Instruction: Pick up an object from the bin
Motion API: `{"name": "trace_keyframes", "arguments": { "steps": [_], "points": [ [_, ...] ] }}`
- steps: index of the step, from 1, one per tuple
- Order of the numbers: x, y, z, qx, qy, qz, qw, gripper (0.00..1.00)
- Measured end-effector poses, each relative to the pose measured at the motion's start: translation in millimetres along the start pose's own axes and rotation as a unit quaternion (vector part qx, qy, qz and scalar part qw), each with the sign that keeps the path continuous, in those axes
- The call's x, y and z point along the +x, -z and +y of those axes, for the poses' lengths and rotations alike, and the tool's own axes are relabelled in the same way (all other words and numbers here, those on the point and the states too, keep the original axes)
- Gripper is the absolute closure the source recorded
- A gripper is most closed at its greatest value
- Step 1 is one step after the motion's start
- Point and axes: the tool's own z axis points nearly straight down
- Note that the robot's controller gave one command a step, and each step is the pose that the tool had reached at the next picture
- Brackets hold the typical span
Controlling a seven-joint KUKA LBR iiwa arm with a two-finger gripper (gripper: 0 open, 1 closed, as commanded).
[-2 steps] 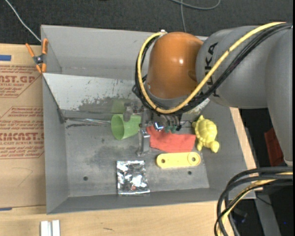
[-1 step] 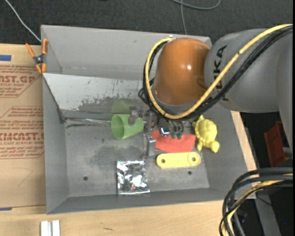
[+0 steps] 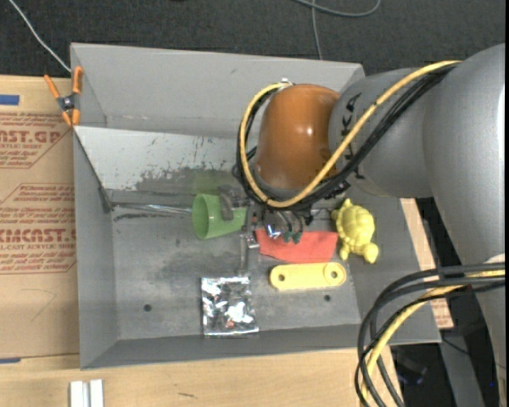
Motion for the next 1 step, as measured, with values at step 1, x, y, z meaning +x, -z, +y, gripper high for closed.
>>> {"name": "trace_keyframes", "arguments": {
  "steps": [1],
  "points": [
    [-0.5, 4.1, 0.5, 0.001, -0.004, -0.0018, 1.0000, 0.00]
  ]
}}
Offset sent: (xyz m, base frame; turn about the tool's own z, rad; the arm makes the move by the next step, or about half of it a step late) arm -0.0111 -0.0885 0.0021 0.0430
